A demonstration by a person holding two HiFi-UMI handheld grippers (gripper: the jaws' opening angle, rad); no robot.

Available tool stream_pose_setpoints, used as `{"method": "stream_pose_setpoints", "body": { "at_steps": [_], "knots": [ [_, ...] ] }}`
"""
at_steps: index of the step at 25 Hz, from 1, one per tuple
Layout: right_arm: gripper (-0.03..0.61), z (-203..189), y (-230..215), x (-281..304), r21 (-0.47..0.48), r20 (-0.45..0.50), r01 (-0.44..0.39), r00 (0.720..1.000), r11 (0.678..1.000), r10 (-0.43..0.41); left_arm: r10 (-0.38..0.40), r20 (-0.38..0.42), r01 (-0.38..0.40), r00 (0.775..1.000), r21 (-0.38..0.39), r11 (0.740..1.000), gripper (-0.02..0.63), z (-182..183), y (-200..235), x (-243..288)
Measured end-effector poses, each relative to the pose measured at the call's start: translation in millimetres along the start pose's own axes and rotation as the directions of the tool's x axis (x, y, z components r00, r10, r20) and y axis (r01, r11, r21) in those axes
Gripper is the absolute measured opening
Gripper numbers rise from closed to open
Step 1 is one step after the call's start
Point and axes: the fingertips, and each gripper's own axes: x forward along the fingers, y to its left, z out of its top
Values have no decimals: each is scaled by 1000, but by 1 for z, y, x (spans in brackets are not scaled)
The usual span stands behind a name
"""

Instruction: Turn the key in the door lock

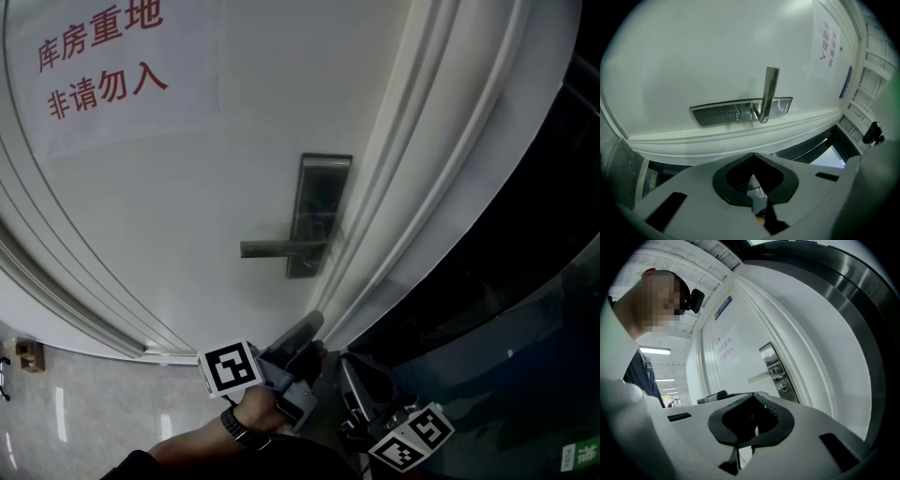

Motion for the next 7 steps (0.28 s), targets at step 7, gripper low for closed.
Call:
{"method": "stream_pose_setpoints", "body": {
  "at_steps": [7],
  "knots": [
    [14,-1,-4,7,4,1,1,1000,1000,-1,11,-2,-11,1000,-8,1000,5,4,6,5]
  ]
}}
